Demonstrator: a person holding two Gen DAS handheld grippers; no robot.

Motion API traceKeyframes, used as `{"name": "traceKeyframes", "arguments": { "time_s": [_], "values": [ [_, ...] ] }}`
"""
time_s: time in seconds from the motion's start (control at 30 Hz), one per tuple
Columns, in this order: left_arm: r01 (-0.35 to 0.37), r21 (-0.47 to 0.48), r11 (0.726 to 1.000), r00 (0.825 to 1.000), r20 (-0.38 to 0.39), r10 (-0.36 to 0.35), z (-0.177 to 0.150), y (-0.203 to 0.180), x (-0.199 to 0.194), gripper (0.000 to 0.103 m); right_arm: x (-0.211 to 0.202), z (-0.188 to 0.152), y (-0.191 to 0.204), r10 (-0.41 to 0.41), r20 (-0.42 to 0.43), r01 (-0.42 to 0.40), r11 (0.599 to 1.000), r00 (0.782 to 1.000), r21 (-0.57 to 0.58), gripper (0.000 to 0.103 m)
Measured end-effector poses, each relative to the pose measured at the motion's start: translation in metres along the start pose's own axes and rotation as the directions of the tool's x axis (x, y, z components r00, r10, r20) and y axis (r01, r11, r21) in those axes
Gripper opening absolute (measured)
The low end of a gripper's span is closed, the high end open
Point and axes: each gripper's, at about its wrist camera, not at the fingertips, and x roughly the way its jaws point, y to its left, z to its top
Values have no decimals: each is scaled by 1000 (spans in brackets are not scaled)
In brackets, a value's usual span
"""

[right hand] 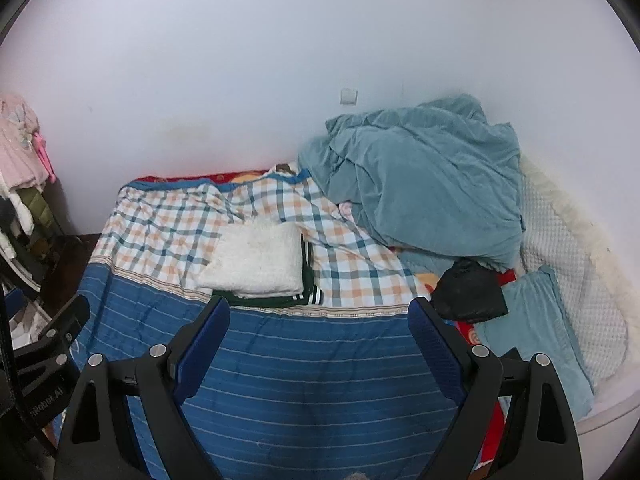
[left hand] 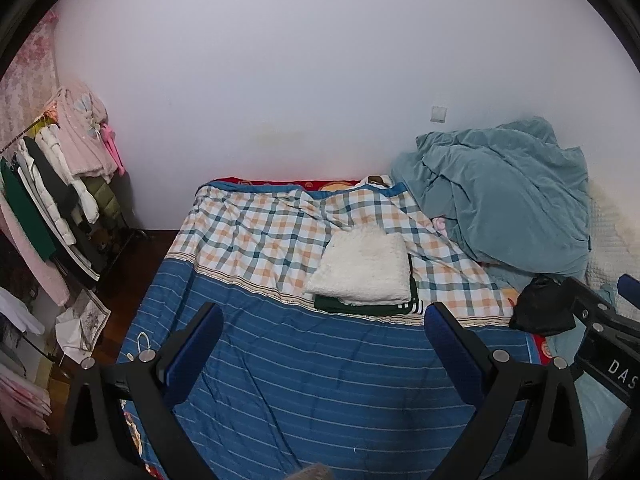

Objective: Fold large clothes

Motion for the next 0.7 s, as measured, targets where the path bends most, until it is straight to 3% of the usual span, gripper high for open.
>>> {"name": "traceKeyframes", "arguments": {
  "time_s": [0.3,0.7],
  "values": [
    [-11,-1,1000,1000,6,11,-6,-3,-26,103,-49,-11,-6,12,38,-11,1000,999,-21,93],
    [-27,1,1000,1000,1,27,-13,-5,-43,103,-66,-18,-13,23,37,-22,1000,999,-17,98]
  ]
}}
